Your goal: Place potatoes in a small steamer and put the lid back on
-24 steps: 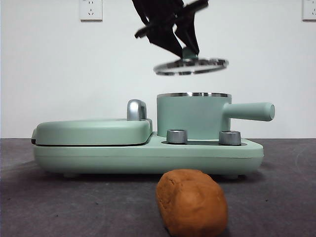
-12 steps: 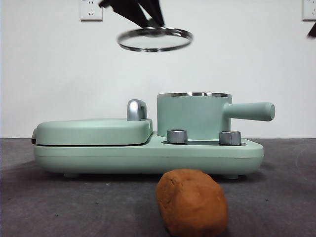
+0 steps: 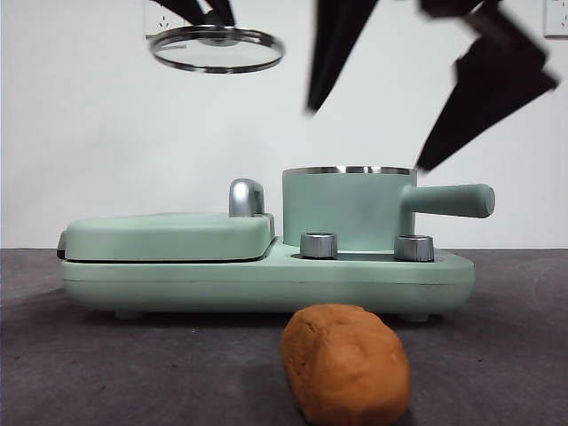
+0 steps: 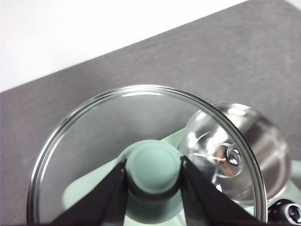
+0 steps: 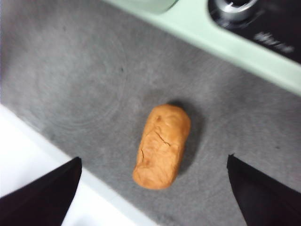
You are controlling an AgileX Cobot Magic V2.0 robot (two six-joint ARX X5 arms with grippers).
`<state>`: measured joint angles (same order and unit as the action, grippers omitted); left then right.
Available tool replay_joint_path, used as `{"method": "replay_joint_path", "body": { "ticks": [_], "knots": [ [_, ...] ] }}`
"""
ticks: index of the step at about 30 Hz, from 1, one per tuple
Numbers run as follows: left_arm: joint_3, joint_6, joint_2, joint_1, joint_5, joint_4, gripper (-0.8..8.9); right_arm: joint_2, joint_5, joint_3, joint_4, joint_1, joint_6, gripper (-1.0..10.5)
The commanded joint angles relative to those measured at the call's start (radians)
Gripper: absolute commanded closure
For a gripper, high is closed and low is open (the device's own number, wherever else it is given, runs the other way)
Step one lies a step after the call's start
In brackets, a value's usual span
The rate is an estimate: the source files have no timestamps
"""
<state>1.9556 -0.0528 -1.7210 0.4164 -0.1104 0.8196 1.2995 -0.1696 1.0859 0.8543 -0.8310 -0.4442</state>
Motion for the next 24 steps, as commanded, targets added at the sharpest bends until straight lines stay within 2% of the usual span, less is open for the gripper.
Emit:
{"method": "replay_joint_path", "body": {
  "ticks": [1,8,17,21,24],
  "knots": [
    [0.039,-0.011,0.002,-0.018,-0.005,-0.007,7.89,0.073,0.042,0.020,-0.017,-0.055,-0.021,4.6],
    [0.039,-0.010,0.002,-0.061,-0.005,-0.003,7.89,0.205,0.069,0.020,-0.024,-0.120,-0.019,4.6],
    [0.039,-0.011,0.002,-0.070,-0.005,-0.002,7.89,0.338,0.064,0.019,-0.028,-0.123,-0.019,4.6],
    [0.039,-0.011,0.002,-0.069,-0.005,-0.002,7.89,0.381,0.060,0.019,-0.045,-0.123,-0.018,5.4],
    [0.039,-0.011,0.002,-0.069,-0.005,-0.002,7.89,0.409,0.053,0.019,-0.062,-0.122,-0.015,6.7]
  ]
}}
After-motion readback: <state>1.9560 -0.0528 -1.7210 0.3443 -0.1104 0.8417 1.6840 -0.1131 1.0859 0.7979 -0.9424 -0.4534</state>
